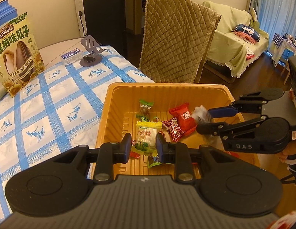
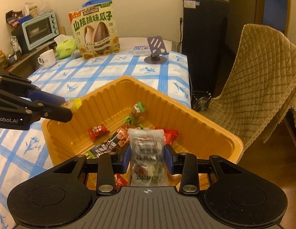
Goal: Organize snacks
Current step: 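Lower the yellow candy into the tray while the right tool lowers the clear packet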
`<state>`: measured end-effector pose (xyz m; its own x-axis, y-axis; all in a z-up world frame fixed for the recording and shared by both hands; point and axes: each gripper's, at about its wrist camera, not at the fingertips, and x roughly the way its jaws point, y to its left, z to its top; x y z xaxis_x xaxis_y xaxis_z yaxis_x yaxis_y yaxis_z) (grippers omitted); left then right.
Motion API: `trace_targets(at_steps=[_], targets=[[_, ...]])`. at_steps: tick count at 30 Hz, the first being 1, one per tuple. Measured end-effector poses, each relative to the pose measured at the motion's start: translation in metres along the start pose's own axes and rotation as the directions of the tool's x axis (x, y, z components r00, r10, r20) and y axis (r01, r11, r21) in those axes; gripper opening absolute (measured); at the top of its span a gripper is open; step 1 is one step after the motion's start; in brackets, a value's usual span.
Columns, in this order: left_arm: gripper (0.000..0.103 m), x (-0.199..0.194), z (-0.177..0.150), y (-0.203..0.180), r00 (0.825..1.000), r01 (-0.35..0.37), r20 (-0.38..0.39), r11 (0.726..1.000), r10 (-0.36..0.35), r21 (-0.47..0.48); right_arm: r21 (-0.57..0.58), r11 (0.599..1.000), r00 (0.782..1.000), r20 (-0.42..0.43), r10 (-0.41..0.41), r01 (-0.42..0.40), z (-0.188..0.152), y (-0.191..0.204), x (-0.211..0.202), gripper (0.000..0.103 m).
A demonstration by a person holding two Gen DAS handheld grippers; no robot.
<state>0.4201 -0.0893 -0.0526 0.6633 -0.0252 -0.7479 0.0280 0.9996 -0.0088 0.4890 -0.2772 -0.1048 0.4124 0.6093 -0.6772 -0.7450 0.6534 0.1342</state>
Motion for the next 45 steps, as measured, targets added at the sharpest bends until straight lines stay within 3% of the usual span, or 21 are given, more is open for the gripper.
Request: trace_targets(at_steps=[11,21,33,40,43,45], targets=[[0.025,0.011,0.005,-0.003,1.000,-0.005,-0.009,1.000,0.005,-0.001,0.083,0.996,1.000,-0.003,0.019,-0.018,0.008,-0.008,-0.003,0.038],[0.025,0.031,0.016,0.001,0.999,-0.023,-0.024,1.000,0.023,-0.016,0.155,0.988,1.000,-0.004,-0.018,0.018,0.011,-0.015,-0.004,0.042],[0.025,0.063,0.025,0.004,0.997,-0.065,-0.050,0.998,0.064,-0.021,0.183,0.983,0.998,0.039,-0.041,0.033,0.016,-0.018,-0.015,0.052],[0.026,0.071,0.025,0.005,0.995,-0.091,-0.029,0.996,0.091,-0.016,0.198,0.980,0.997,0.062,-0.048,0.035,0.009,-0.017,-0.023,0.064],[0.035,0.071,0.023,0.004,0.995,-0.097,-0.028,0.995,0.097,-0.018,0.194,0.980,0.996,0.068,-0.051,0.037,0.005,-0.015,-0.028,0.068],[0.035,0.069,0.022,0.002,0.995,-0.095,-0.027,0.995,0.094,-0.019,0.197,0.980,0.996,0.070,-0.052,0.038,0.003,-0.014,-0.031,0.070]])
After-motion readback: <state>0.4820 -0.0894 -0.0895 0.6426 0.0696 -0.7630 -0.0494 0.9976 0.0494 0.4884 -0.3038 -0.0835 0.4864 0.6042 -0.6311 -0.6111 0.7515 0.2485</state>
